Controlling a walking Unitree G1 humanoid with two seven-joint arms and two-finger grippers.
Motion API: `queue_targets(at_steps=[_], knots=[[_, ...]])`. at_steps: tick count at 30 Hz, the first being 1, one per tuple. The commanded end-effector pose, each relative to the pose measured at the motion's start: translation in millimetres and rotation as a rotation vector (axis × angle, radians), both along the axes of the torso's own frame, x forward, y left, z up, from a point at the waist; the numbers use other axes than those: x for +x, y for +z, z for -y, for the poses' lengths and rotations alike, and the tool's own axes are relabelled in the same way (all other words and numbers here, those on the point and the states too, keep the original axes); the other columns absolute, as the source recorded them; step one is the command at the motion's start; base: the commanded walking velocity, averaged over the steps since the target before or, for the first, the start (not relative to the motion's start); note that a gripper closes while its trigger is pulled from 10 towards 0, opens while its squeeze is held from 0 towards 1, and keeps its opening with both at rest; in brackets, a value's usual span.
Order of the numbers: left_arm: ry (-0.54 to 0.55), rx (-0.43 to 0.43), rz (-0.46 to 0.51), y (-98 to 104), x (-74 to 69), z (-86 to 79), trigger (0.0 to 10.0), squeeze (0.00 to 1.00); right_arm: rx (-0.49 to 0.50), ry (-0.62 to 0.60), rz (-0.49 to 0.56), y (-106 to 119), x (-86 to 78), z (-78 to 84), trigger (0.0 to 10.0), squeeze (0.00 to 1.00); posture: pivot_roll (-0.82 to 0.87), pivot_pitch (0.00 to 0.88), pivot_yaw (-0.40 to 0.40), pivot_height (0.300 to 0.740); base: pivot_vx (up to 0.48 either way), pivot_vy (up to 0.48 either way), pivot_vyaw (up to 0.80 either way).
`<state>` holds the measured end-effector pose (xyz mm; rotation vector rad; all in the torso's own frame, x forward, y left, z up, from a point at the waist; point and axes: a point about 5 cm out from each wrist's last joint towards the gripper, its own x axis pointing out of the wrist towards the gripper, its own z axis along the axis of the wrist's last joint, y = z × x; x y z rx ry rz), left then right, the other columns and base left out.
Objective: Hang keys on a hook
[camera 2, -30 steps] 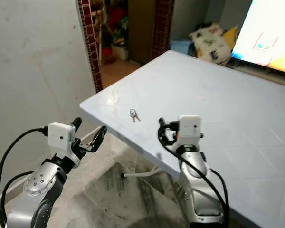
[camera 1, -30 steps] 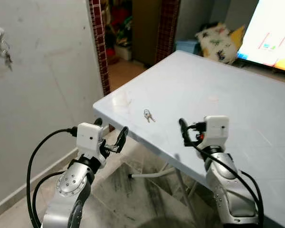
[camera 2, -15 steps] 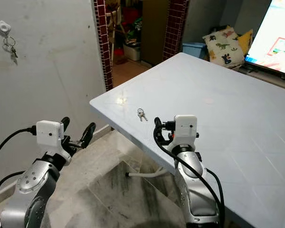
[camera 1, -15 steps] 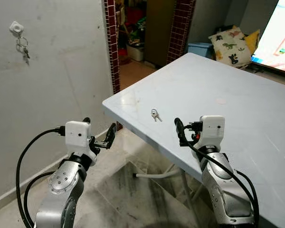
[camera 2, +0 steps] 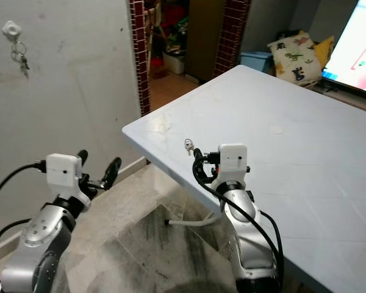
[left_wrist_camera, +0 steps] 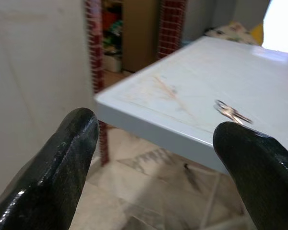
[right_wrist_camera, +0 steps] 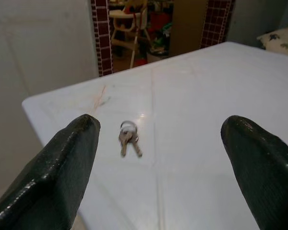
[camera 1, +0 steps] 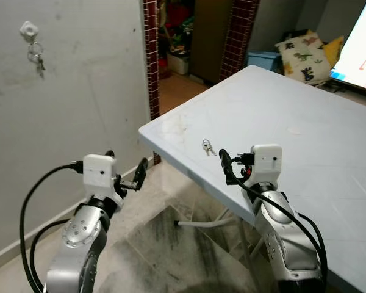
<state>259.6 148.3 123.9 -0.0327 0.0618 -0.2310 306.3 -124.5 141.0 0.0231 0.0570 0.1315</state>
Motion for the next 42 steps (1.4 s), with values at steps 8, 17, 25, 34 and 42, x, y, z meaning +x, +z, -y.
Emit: queue_targets(at_steps=[8,17,25,34,42], knots=[[-0.002,-0.006,0.014,0.8,1.5,3.4,10.0,0.0,0.011,0.019,0.039,11.6,12.4,-1.1,10.0,0.0,0.08,0.013,-0.052,0.74,0.098,0.0,0.0],[-0.004,-0.01,0.015,-0.6,2.1,5.7,10.0,0.0,0.008,0.038,0.043,11.6,15.1,-4.4,10.0,0.0,0.06,0.021,-0.05,0.74,0.294,0.0,0.0],[-0.017,-0.019,0.014,-0.4,3.1,10.3,10.0,0.0,0.001,0.058,0.047,12.4,16.4,-9.2,10.0,0.0,0.06,0.027,-0.047,0.74,0.334,0.0,0.0],[-0.016,-0.015,0.015,-0.2,4.2,9.1,10.0,0.0,0.002,0.072,0.046,11.1,17.2,-13.6,10.0,0.0,0.06,0.029,-0.044,0.74,0.34,0.0,0.0],[-0.019,-0.016,0.015,-0.1,3.7,9.3,10.0,0.0,0.001,0.078,0.048,10.3,16.6,-15.6,10.0,0.0,0.07,0.029,-0.041,0.74,0.342,0.0,0.0]])
